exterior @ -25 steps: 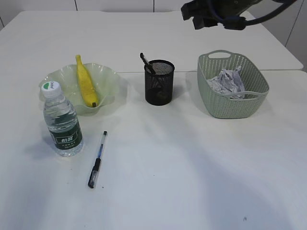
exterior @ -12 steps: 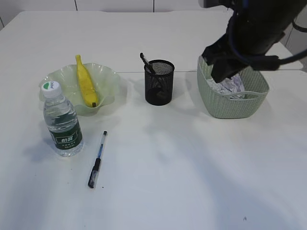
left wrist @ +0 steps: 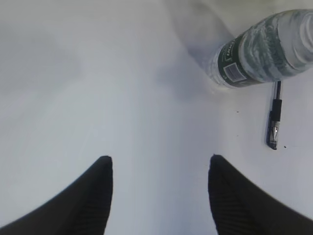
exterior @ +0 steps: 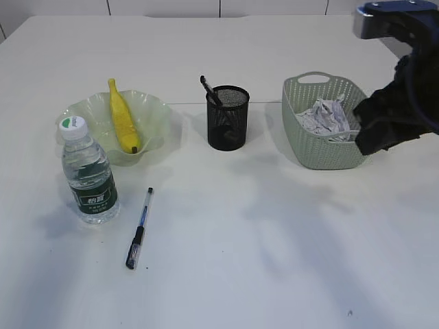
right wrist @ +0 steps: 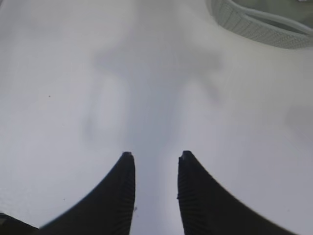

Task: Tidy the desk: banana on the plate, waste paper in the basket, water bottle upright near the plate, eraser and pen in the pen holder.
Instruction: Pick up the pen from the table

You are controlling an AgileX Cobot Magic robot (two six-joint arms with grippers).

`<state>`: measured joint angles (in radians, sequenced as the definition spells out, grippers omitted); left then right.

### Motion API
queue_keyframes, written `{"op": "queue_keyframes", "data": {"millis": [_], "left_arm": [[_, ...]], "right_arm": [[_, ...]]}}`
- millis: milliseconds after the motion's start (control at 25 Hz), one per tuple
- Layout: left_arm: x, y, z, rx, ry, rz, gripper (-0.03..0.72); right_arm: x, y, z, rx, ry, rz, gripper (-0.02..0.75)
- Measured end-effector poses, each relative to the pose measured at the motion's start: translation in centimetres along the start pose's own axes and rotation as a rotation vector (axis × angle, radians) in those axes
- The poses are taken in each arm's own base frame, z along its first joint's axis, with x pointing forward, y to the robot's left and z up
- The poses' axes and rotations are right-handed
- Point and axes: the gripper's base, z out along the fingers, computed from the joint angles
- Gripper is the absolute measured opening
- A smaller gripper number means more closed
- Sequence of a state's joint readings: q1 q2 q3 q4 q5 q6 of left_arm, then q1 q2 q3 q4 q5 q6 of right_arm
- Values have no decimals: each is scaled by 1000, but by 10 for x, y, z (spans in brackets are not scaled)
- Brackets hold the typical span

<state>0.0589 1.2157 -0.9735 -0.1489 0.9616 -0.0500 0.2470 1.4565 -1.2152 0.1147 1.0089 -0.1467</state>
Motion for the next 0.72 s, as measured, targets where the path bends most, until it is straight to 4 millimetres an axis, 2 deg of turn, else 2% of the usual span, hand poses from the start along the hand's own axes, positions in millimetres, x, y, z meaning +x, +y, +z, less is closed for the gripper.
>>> {"op": "queue_keyframes", "data": {"millis": [160,320,720], "left_arm": [[4,-1,-13,8,-44,5,431],[7,-2,-17,10,-35,5,431],[16,-8,-33,43,-59,15,431]], "right_arm": [[14,-9,-15,7,-29,42,235],[24,-19,-27,23,-40,82,235],[26,-19,-28,19,-32,88,235]]}}
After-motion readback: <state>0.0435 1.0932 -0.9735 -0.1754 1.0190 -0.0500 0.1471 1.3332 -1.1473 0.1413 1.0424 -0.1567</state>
